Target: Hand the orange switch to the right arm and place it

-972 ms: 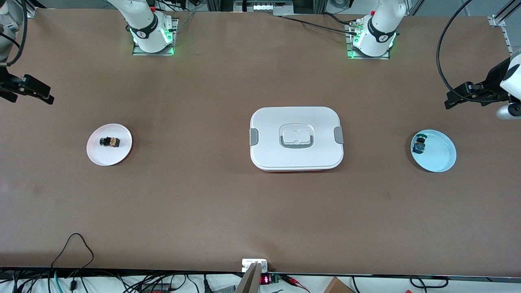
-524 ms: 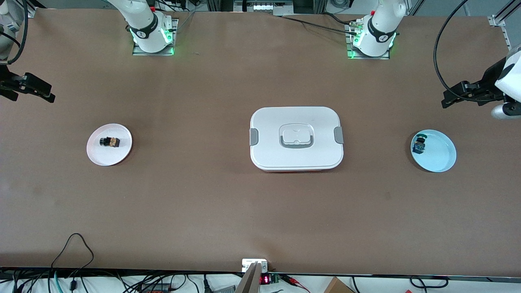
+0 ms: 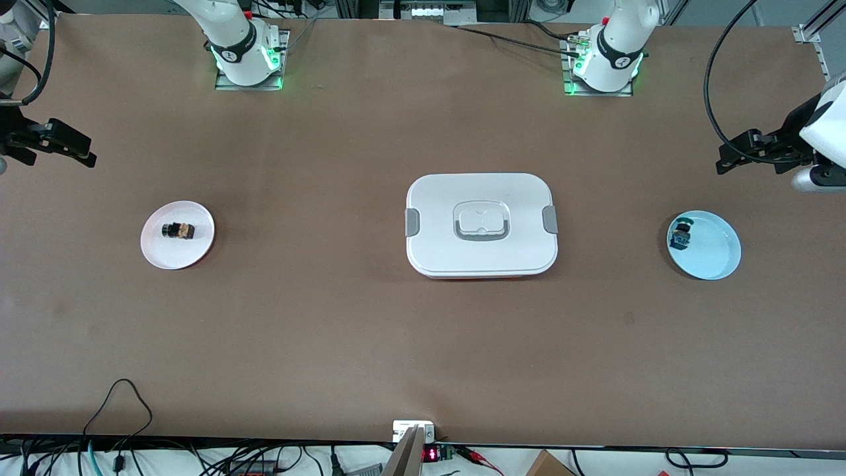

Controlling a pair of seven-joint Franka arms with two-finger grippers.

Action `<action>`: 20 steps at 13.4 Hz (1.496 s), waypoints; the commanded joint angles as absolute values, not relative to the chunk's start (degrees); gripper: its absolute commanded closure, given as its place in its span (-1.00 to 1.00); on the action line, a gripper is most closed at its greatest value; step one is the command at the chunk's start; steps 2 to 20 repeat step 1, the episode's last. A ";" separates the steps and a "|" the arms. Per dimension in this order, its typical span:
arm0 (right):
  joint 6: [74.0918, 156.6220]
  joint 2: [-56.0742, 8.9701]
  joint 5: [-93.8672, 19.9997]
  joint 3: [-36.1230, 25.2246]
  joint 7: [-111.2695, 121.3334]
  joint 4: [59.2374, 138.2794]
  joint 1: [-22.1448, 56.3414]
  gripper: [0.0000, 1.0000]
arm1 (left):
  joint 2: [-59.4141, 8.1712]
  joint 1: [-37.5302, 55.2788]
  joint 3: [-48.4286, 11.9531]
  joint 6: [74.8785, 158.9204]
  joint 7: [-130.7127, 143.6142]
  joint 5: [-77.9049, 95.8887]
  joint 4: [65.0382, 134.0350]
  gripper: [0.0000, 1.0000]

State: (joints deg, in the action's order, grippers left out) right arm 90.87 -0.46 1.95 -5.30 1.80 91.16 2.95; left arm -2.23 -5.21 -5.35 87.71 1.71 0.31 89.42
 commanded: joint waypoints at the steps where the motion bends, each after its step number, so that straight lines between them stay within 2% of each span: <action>1: 90.00 -0.53 2.20 -5.27 1.67 90.53 3.16 -1.00 | -3.08 -5.45 -5.27 86.48 0.26 1.23 87.71 -1.00; 20: 90.00 -0.53 2.20 -5.27 1.67 90.53 3.16 -1.00 | -3.08 -5.45 -5.27 86.48 0.26 1.23 87.71 -1.00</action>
